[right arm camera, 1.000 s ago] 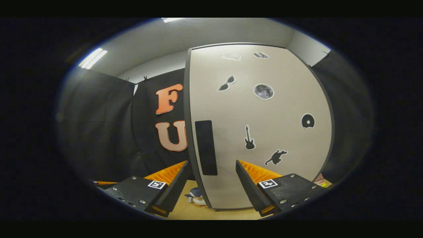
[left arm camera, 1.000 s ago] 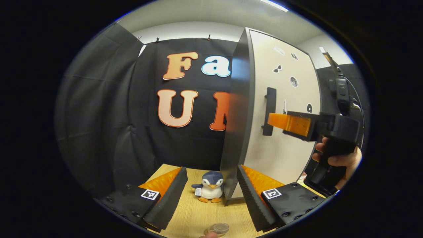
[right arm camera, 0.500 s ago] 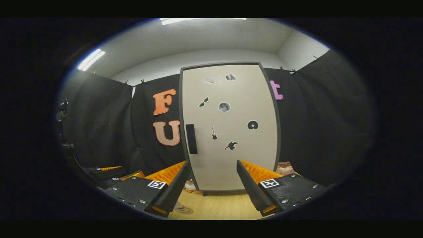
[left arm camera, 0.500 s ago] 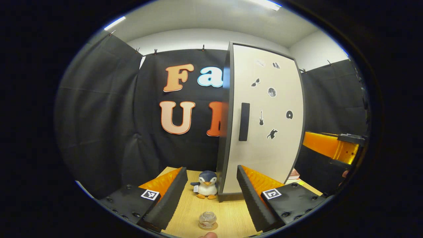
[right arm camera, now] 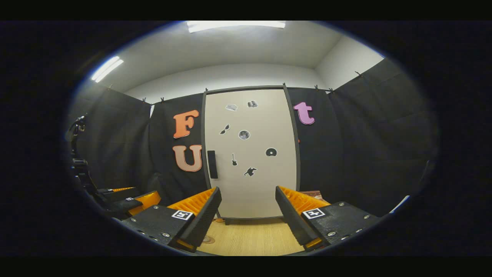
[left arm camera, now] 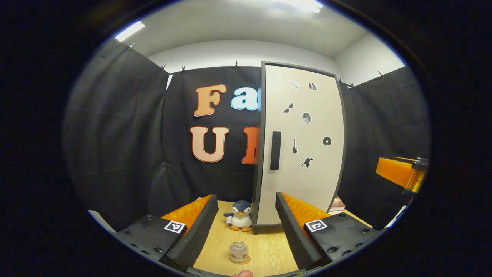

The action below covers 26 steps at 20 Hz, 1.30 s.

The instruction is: Open the cabinet door with the right hand, grasp the bottle in the cabinet with the left hand and place it on the coaster, then close the cabinet door with the right hand.

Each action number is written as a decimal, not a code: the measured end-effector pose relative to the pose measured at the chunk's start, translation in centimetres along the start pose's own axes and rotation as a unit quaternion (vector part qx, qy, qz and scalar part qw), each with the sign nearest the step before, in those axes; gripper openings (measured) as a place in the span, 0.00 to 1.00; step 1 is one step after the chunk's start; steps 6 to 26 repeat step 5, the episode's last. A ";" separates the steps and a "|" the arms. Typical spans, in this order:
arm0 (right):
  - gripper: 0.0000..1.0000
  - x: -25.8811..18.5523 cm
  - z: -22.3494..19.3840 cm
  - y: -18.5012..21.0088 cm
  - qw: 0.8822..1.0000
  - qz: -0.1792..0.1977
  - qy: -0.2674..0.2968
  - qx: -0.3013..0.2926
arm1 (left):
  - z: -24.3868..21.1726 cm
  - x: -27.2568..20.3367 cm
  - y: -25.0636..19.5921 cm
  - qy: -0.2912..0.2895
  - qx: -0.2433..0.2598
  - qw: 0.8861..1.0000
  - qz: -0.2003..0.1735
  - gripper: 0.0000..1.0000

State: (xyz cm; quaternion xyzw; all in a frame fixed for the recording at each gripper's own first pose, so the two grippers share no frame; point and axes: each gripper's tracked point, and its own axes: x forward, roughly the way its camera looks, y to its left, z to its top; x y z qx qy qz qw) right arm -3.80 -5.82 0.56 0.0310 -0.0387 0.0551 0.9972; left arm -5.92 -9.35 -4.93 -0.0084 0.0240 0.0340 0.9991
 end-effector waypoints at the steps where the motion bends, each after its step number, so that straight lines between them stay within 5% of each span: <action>1: 0.88 -0.1 -0.4 -0.2 1.000 -0.001 0.005 -0.003 | 0.2 -0.2 -0.1 -0.001 0.003 1.000 0.001 0.96; 26: 0.88 0.0 -1.8 0.0 1.000 0.007 0.019 -0.004 | 0.2 -0.6 -0.7 -0.003 0.013 1.000 0.001 0.96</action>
